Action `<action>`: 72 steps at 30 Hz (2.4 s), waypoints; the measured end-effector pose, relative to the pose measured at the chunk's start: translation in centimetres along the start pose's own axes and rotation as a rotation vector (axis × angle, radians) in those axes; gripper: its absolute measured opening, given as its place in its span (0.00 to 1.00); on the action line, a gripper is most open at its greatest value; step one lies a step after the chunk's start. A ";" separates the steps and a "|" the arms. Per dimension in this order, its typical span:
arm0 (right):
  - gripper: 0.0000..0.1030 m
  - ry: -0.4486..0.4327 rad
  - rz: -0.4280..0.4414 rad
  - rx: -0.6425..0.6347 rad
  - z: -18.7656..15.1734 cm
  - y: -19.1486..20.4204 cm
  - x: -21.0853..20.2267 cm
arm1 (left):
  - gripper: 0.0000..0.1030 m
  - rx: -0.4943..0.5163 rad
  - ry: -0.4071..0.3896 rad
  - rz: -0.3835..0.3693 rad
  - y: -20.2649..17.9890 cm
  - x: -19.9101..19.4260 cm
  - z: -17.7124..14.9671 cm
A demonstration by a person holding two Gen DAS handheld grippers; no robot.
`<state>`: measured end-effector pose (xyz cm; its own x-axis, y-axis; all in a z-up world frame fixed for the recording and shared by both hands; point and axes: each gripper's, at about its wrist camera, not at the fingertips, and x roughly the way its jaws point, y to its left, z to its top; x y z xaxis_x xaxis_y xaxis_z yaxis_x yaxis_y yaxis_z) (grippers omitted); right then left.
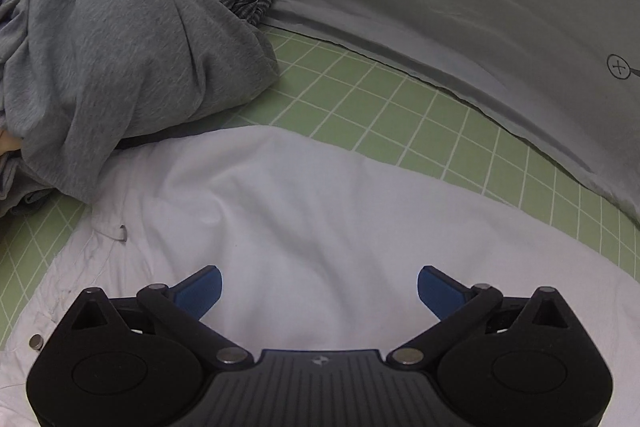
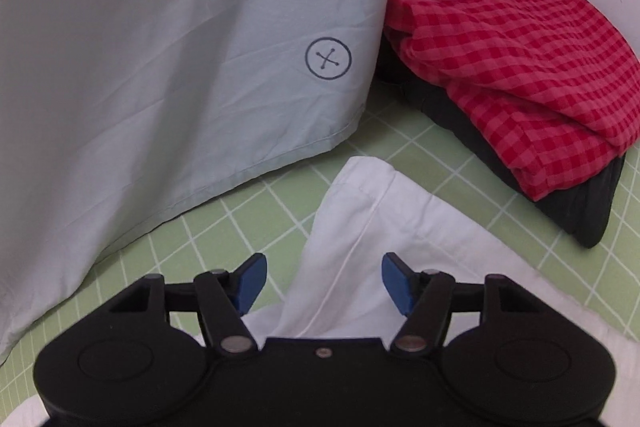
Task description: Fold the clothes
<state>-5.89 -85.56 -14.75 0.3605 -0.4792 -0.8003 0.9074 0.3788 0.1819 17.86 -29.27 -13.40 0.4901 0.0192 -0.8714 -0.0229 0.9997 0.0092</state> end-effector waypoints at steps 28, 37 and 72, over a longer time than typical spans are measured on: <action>0.75 -0.111 0.100 -0.264 0.4 -0.2 -5.7 | 1.00 0.049 -0.065 0.001 4.4 -4.8 -5.3; 0.77 -0.013 0.067 -0.428 -15.2 -7.2 -15.7 | 1.00 0.209 0.003 -0.118 3.5 -11.4 -15.8; 0.83 -0.002 -0.205 -0.240 -11.3 -21.5 -12.6 | 0.29 0.411 0.077 -0.234 -6.5 -6.9 -18.4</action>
<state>-32.42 -78.75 -14.99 0.1757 -0.5666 -0.8051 0.8845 0.4499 -0.1235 -1.37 -36.13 -16.50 0.3751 -0.1927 -0.9067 0.4341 0.9008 -0.0118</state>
